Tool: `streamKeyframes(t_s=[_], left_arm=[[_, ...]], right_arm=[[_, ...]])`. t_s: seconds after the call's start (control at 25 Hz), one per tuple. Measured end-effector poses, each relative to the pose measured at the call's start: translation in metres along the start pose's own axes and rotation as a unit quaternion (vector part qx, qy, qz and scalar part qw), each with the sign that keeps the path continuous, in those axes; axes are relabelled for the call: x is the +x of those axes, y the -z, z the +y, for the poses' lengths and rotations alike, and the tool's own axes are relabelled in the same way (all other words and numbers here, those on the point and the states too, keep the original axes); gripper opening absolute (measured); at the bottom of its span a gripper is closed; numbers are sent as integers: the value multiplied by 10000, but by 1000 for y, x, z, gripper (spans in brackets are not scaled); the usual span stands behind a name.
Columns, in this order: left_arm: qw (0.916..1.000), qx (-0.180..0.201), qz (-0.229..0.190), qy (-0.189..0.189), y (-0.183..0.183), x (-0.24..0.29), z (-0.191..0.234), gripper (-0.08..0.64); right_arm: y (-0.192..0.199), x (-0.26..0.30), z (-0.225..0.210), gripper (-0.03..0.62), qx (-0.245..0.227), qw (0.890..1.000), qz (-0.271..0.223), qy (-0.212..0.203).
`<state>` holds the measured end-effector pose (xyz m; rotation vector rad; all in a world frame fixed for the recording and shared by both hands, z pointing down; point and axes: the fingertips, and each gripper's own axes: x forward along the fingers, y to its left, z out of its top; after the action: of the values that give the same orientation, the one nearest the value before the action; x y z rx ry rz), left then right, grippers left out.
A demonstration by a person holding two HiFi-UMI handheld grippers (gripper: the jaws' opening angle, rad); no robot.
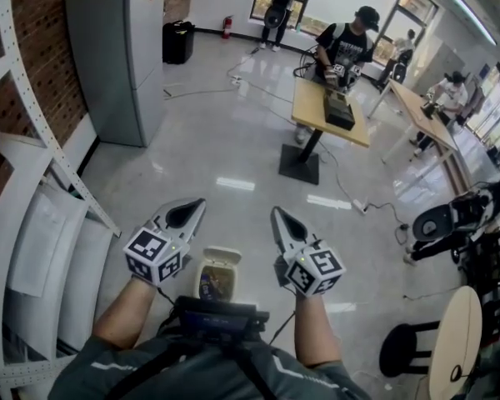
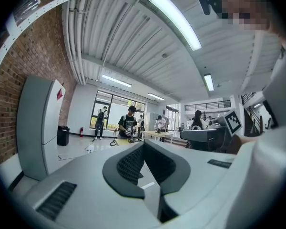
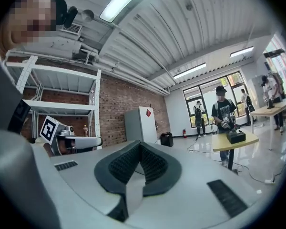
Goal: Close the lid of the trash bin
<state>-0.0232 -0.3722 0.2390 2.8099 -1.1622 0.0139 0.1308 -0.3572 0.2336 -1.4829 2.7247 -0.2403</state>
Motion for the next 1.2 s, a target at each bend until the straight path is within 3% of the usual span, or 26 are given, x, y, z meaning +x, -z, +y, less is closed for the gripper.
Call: streamKeyframes(t_s=[0.48,0.96,1.2], left_arm=[[9982,-277,186,489,26,30,58,-8],[9954,-557,771,94,79,66,55,-8],[9910,-741,1112,-83,120,94,57,-8]], right_arm=[[19,54,-11,11,122,9976,232,634],[62,66,-46,11,455,9958,700,380],[104,84,-67,11,622,9926,1020,192]])
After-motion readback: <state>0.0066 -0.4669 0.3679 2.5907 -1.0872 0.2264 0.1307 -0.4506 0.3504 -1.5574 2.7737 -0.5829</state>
